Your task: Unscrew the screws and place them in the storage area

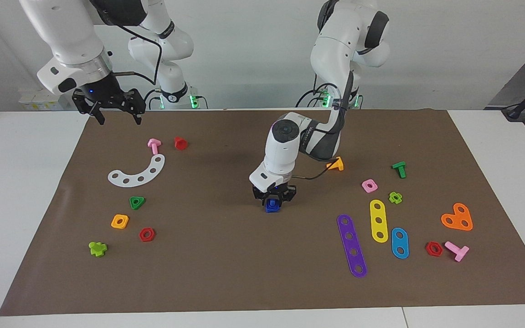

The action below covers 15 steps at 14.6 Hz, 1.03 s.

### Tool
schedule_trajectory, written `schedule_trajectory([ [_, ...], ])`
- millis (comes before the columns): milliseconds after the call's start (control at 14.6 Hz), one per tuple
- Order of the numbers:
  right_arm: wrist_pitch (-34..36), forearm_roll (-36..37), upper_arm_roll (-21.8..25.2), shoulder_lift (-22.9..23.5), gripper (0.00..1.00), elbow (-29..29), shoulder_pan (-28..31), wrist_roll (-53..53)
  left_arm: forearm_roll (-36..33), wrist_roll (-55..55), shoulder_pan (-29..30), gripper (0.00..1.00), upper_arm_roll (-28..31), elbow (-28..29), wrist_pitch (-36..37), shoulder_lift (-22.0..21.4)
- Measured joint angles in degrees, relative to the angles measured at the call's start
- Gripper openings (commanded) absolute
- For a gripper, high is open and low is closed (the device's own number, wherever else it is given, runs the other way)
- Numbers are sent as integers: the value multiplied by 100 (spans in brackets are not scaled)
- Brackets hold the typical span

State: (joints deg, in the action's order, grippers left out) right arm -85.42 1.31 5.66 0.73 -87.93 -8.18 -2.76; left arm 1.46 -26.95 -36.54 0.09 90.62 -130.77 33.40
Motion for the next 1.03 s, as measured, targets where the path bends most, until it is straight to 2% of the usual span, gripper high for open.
schedule_trajectory([
  [342, 0, 0, 0, 0, 100, 0, 0, 0, -2, 0, 0, 41, 1, 0, 1, 0],
  [547, 0, 0, 0, 0, 100, 0, 0, 0, -2, 0, 0, 37, 1, -1, 2, -1],
  [820, 0, 0, 0, 0, 100, 0, 0, 0, -2, 0, 0, 36, 4, -50, 73, -2],
  [1025, 0, 0, 0, 0, 100, 0, 0, 0, 4, -1, 2, 36, 22, -250, 451, -3],
])
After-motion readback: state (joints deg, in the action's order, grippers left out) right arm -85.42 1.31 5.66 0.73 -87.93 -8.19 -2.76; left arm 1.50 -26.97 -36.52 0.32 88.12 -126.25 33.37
